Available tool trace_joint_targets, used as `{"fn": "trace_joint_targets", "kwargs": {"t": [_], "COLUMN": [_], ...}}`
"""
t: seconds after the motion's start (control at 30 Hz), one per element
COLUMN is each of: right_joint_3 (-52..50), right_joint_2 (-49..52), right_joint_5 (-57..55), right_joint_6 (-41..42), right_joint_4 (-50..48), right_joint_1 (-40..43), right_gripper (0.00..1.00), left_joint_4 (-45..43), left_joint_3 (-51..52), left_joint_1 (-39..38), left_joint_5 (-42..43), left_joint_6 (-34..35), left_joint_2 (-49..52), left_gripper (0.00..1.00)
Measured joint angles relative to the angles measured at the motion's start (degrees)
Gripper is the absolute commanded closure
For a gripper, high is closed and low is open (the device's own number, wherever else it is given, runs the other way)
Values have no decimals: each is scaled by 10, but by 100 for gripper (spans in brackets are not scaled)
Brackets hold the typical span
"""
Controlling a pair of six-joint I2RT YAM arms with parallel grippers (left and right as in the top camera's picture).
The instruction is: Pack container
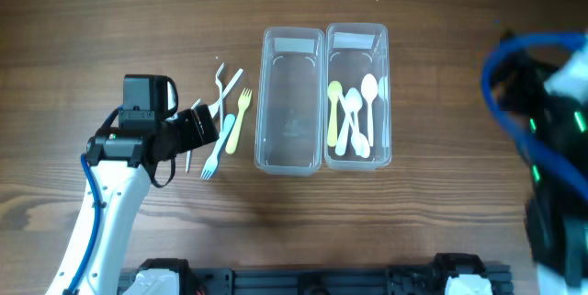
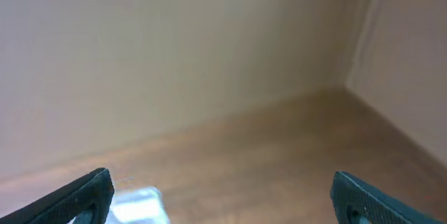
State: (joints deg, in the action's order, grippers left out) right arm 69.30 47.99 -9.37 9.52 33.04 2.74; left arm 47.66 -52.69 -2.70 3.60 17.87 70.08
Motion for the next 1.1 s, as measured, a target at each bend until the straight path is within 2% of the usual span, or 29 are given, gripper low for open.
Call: {"fn": "trace_joint_targets", "kwargs": {"t": [0.17,0.37,0.57,0.87,0.9,1.0,1.1], "right_joint_3": [6,6,5,5,5,5,5], "right_joint_2": [-108,-107,-104,-104,-104,-104,-104], "right_joint_5": [47,54,56,56,55,55,56], "right_joint_6": [-15,-19,-19,-19,-19,-19,-19], "right_joint_4": [63,91,209,219,219,219,219], "right_joint_1": [0,0,0,0,0,0,0], "right_gripper": [0,0,0,0,0,0,0], "left_joint_4": [-1,0,0,4,4,15,4], "left_joint_3": [0,0,0,0,0,0,-1], "left_joint_1": [0,0,0,-1,-4,-41,-81], "left_joint_5": [0,0,0,8,8,8,-43], "left_joint_6": [0,0,-5,-50,-61,-111,-142], "left_joint_2": [0,0,0,0,0,2,56], "left_gripper": [0,0,0,1,1,12,16]}}
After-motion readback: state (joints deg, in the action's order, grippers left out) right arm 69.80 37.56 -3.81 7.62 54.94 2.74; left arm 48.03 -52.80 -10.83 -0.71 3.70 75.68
